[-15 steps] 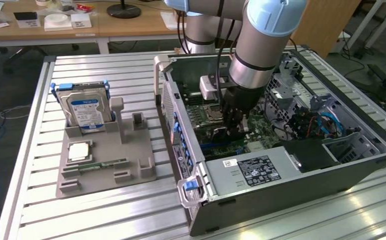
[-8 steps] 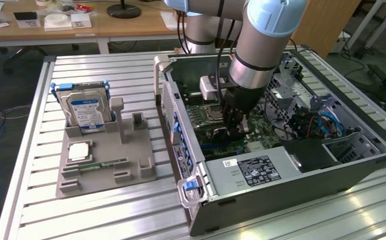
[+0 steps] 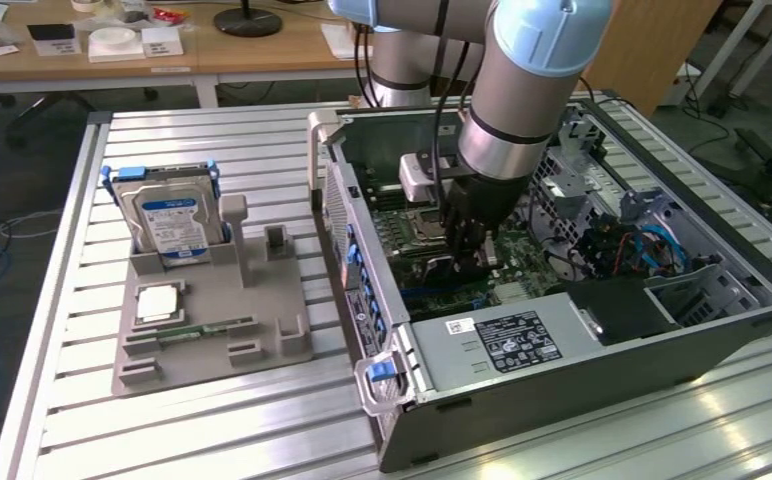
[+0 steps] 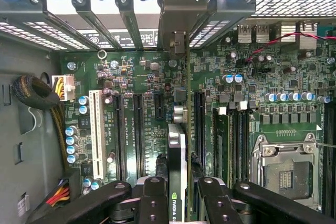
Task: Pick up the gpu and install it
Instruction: 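Insert the gpu into the slot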
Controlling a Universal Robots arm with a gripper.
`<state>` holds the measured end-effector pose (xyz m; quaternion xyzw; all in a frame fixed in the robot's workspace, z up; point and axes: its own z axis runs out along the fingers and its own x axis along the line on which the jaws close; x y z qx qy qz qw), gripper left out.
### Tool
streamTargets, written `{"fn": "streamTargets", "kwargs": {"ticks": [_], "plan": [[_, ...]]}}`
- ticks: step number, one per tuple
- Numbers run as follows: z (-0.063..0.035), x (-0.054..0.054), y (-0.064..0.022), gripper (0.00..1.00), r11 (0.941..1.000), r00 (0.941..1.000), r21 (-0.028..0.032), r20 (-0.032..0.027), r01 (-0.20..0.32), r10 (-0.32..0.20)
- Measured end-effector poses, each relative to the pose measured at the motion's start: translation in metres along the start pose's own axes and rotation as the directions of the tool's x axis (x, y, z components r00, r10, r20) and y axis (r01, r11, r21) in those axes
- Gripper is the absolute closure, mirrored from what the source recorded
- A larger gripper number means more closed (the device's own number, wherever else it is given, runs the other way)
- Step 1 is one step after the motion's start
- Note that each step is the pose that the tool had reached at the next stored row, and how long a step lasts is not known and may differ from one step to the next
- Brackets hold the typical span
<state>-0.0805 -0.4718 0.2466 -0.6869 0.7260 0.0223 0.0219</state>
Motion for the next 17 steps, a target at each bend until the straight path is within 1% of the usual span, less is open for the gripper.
{"fn": "streamTargets", "kwargs": {"ticks": [17], "plan": [[0.0013,0.0001,0.0002,0.73,1.0,1.0,-0.0001,0.0002,0.005,-0.005]]}}
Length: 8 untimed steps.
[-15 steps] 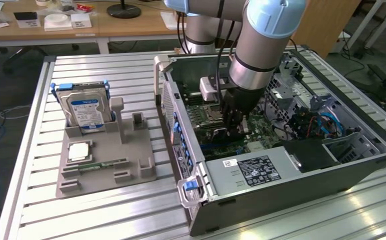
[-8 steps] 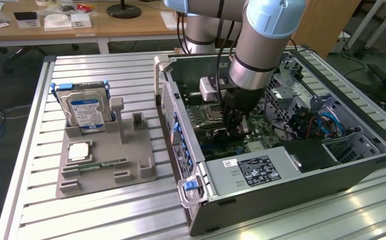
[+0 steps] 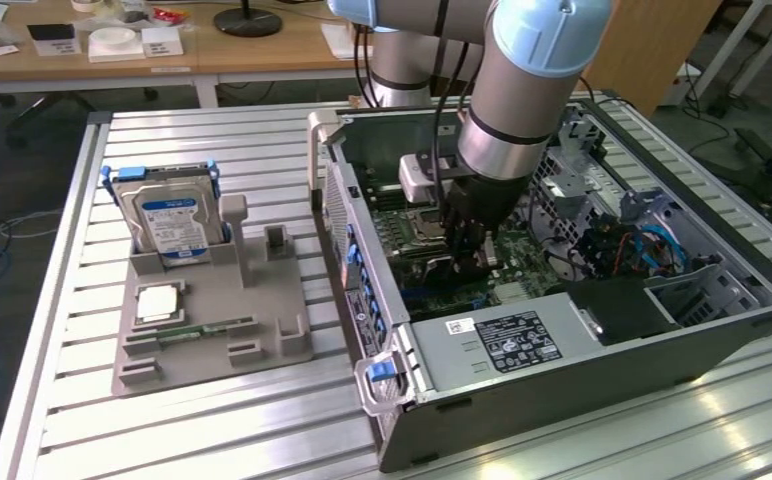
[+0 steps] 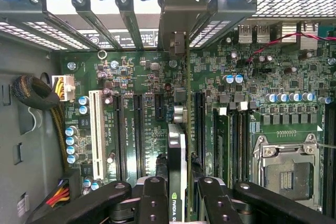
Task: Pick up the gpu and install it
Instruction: 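Insert the gpu into the slot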
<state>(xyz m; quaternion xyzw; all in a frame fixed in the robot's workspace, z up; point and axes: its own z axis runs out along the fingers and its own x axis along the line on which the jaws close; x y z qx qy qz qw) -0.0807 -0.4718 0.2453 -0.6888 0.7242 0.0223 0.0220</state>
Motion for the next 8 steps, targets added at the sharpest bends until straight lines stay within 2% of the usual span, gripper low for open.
{"fn": "streamTargets", "kwargs": {"ticks": [4,8], "plan": [[0.0006,-0.0001,0.0,0.73,1.0,1.0,-0.0003,0.0014,0.01,-0.01],[0.0005,0.0,0.0,0.73,1.0,1.0,-0.0008,-0.0001,0.01,-0.01]]}}
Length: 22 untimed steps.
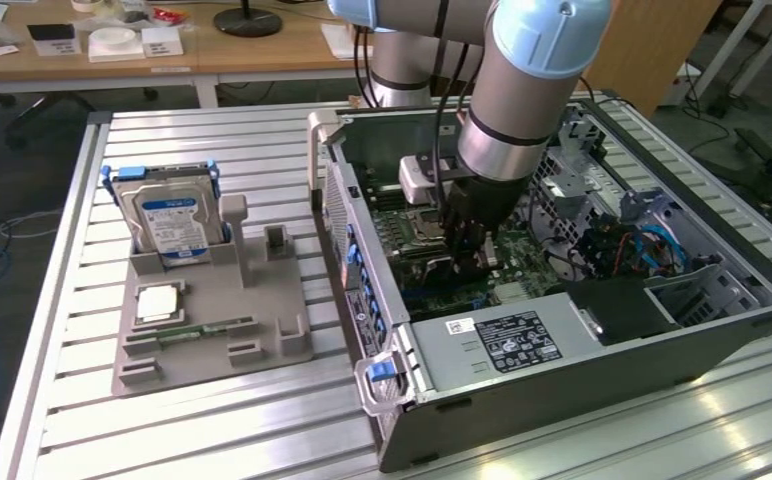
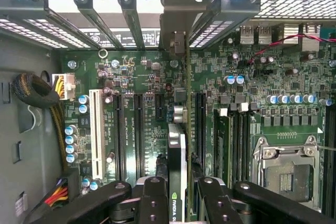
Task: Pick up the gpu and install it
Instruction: 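Insert the gpu into the slot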
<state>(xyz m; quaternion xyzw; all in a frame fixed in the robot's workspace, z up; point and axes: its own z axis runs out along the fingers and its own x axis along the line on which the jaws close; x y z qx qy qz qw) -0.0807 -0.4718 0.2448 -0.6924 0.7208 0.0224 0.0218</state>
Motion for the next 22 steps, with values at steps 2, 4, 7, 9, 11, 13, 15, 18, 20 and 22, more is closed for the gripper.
{"fn": "streamTargets", "kwargs": {"ticks": [2,4,7,9,11,13,15,18,20,22], "plan": [[0.0007,0.0,0.0,0.73,1.0,1.0,0.0,0.0,0.0,0.0],[0.0008,0.0001,0.0,0.73,1.0,1.0,-0.0001,0.0,0.0,0.0],[0.001,0.0,0.0,0.73,1.0,1.0,0.0001,0.0001,0.0,0.0],[0.0019,0.0001,0.0001,0.73,1.0,1.0,0.0001,0.0001,0.0,0.0],[0.0019,0.0001,0.0002,0.73,1.0,1.0,0.0001,0.0,0.0,0.0],[0.0019,0.0001,0.0002,0.73,1.0,1.0,0.0,0.0,0.0,0.0],[0.002,0.0001,0.0002,0.73,1.0,1.0,0.0001,0.0,0.0,0.0],[0.002,0.0001,0.0002,0.73,1.0,1.0,0.0,0.0,0.0,0.0],[0.002,0.0001,0.0002,0.73,1.0,1.0,0.0,0.0001,0.0,0.0],[0.002,0.0001,0.0002,0.72,1.0,1.0,0.0001,0.0001,0.0,0.0]]}}
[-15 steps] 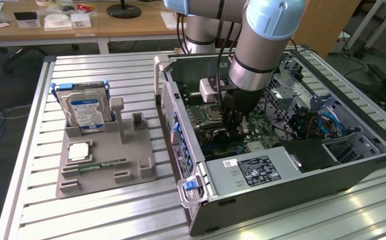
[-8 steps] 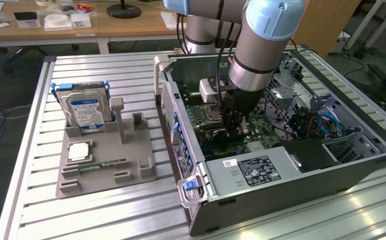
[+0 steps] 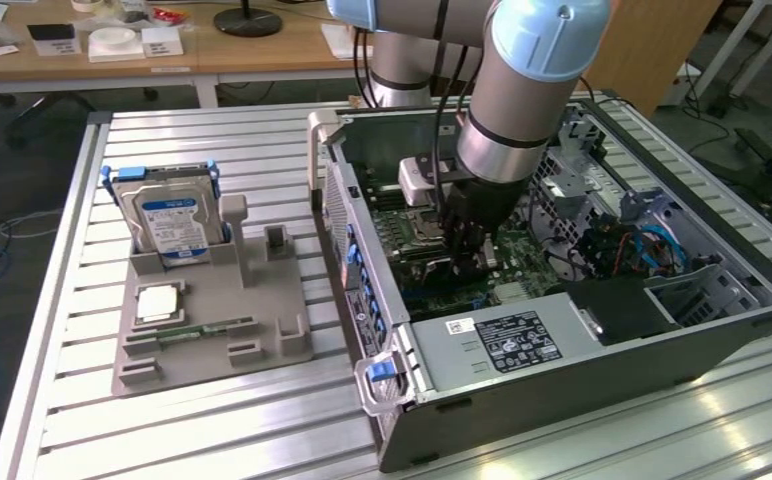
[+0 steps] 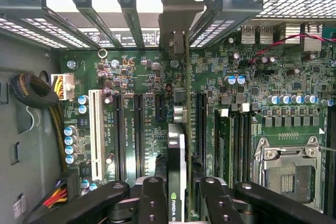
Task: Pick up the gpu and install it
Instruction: 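Insert the gpu into the slot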
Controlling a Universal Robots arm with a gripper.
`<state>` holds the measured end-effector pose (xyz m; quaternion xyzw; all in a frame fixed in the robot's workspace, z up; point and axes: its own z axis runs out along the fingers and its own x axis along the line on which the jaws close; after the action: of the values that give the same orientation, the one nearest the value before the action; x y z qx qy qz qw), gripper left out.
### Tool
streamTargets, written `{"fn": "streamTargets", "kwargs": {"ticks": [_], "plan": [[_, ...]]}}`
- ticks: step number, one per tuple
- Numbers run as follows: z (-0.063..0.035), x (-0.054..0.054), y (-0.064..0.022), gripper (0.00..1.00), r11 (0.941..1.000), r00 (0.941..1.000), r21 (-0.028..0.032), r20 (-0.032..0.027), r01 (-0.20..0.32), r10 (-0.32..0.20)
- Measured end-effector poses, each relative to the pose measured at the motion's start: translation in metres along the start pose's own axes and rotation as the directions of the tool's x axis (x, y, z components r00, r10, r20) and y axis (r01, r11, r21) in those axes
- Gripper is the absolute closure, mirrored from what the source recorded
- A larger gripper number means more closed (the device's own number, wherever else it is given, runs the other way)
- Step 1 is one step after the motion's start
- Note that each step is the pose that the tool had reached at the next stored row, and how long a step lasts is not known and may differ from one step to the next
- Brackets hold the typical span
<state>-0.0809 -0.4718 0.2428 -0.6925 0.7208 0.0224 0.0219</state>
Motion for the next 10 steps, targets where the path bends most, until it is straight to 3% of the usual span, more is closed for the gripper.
{"fn": "streamTargets", "kwargs": {"ticks": [1,2,6,10], "plan": [[0.0,0.0,0.0,0.72,1.0,1.0,0.0,0.0001,0.0,0.0],[0.0,0.0,0.0,0.66,1.0,1.0,0.0,0.0001,0.0,0.0],[-0.0013,0.0,0.0,0.66,1.0,1.0,-0.0001,-0.0001,0.0,0.0],[-0.013,-0.001,0.0,0.66,1.0,1.0,-0.0002,-0.0002,0.0,0.0]]}}
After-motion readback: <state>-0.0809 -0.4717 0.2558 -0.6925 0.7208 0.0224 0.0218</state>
